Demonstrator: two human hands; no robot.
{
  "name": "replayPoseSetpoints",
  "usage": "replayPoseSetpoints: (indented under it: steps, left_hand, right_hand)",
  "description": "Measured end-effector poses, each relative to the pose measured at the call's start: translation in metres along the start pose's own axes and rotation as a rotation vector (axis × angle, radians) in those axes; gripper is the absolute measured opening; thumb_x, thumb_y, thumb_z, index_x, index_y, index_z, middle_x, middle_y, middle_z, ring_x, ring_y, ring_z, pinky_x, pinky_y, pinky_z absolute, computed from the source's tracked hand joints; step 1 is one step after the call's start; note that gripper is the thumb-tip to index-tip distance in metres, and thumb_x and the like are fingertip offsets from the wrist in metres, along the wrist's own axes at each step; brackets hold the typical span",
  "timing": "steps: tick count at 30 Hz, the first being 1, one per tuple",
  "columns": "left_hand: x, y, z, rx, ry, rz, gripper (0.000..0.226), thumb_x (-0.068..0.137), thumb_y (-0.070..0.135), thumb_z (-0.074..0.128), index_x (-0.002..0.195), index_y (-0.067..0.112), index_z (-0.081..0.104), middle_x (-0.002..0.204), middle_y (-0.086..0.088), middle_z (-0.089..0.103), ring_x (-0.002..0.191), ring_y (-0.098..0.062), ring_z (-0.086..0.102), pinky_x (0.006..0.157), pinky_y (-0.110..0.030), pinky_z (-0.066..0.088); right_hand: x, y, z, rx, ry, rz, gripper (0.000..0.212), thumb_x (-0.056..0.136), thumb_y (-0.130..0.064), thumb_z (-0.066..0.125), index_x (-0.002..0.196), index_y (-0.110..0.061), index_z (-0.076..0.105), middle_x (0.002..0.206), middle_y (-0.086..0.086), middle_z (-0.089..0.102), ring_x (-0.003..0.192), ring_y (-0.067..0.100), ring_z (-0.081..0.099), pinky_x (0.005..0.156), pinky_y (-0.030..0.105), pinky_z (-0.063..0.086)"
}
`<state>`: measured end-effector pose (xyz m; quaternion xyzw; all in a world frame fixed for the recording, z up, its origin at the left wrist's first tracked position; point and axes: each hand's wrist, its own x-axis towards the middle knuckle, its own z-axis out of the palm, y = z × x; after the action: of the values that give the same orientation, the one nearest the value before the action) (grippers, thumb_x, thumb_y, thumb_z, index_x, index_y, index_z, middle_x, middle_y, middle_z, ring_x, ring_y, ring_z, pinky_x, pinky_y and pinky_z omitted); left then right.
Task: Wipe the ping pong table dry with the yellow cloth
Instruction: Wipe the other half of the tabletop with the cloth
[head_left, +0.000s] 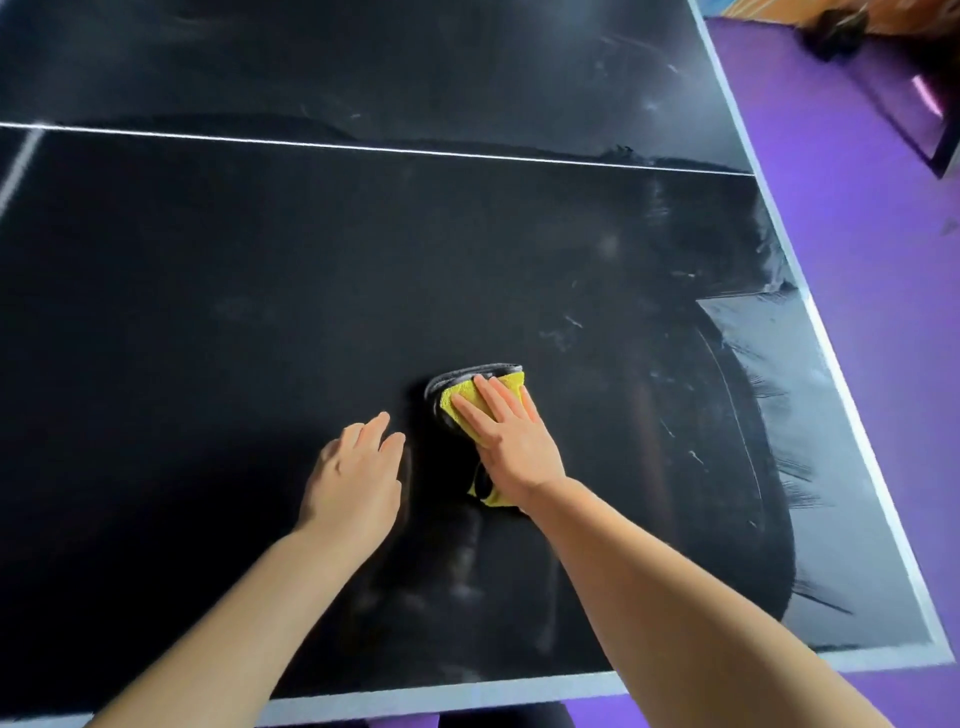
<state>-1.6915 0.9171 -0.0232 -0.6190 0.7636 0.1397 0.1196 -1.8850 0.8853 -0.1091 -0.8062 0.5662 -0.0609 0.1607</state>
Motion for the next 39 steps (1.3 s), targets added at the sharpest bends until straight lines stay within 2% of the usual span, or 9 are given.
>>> replayPoseSetpoints:
  steps: [4,6,8,10,13,17,20,28,39]
  left_hand:
    - [0.054,0.036,-0.013,0.005,0.007,-0.027,0.051,0.097,0.027,0.044,0.145,0.021,0.028,0.157,0.0,0.013,0.14,-0.018,0.019,0.109,-0.031,0.024]
    - [0.082,0.055,-0.016,0.015,0.046,-0.035,0.053,0.09,0.028,0.057,0.139,0.017,0.041,0.152,-0.005,0.028,0.134,-0.021,0.033,0.105,-0.034,0.032]
    - [0.111,0.071,-0.015,-0.01,0.107,-0.003,0.057,0.06,0.024,0.085,0.112,0.011,0.066,0.128,-0.011,0.058,0.109,-0.027,0.059,0.085,-0.037,0.051]
    - [0.134,0.085,-0.011,-0.011,0.125,0.017,0.059,0.039,0.018,0.091,0.094,0.01,0.072,0.11,-0.012,0.067,0.089,-0.028,0.066,0.071,-0.038,0.055]
    - [0.16,0.106,-0.011,-0.038,0.175,0.038,0.057,0.039,0.017,0.091,0.093,0.009,0.072,0.109,-0.012,0.067,0.088,-0.028,0.066,0.071,-0.038,0.055]
    - [0.178,0.12,-0.01,-0.045,0.206,0.039,0.057,0.043,0.017,0.09,0.096,0.008,0.071,0.112,-0.013,0.066,0.09,-0.029,0.065,0.072,-0.039,0.055]
    - [0.175,0.125,-0.008,-0.043,0.22,0.028,0.055,0.044,0.018,0.089,0.095,0.009,0.071,0.111,-0.012,0.066,0.09,-0.028,0.065,0.072,-0.038,0.054]
    - [0.133,0.127,-0.001,-0.046,0.226,0.035,0.056,0.04,0.016,0.091,0.092,0.009,0.072,0.109,-0.012,0.067,0.088,-0.028,0.065,0.071,-0.038,0.055]
    - [0.048,0.144,0.014,-0.085,0.304,0.157,0.052,0.042,0.015,0.091,0.089,0.009,0.07,0.11,-0.014,0.067,0.09,-0.029,0.065,0.071,-0.038,0.055]
  right_hand:
    - [0.051,0.064,-0.022,0.031,0.033,0.052,0.059,0.095,-0.009,0.051,0.15,-0.025,0.038,0.159,0.009,0.028,0.149,0.028,0.019,0.122,0.036,0.004]
    - [0.082,0.099,-0.033,0.059,0.05,0.09,0.059,0.096,-0.011,0.052,0.15,-0.028,0.038,0.161,0.006,0.026,0.15,0.026,0.015,0.123,0.037,0.008]
    - [0.114,0.131,-0.045,0.079,0.054,0.151,0.059,0.097,-0.014,0.05,0.151,-0.03,0.035,0.162,0.004,0.021,0.151,0.023,0.01,0.123,0.036,0.009]
    - [0.142,0.159,-0.057,0.075,0.07,0.217,0.059,0.097,-0.018,0.05,0.152,-0.03,0.032,0.163,0.004,0.017,0.151,0.023,0.007,0.121,0.035,0.005]
    - [0.177,0.197,-0.074,0.052,0.075,0.341,0.062,0.098,-0.032,0.049,0.154,-0.028,0.023,0.164,0.006,0.012,0.151,0.024,0.004,0.121,0.038,0.0]
    - [0.206,0.223,-0.085,0.002,0.002,0.461,0.078,0.096,-0.058,0.044,0.158,-0.027,0.007,0.165,0.007,-0.001,0.152,0.024,-0.007,0.122,0.043,-0.006]
    - [0.208,0.223,-0.083,-0.001,-0.024,0.476,0.08,0.096,-0.059,0.042,0.158,-0.028,0.002,0.165,0.007,-0.006,0.151,0.025,-0.011,0.122,0.044,-0.007]
    - [0.131,0.184,-0.067,-0.005,-0.022,0.657,0.08,0.099,-0.053,0.04,0.158,-0.017,-0.001,0.164,0.013,-0.011,0.15,0.029,-0.016,0.121,0.048,-0.008]
    - [-0.06,0.122,-0.043,-0.04,-0.06,0.593,0.076,0.101,-0.052,0.034,0.157,-0.02,-0.007,0.164,0.011,-0.013,0.149,0.027,-0.019,0.121,0.045,-0.011]
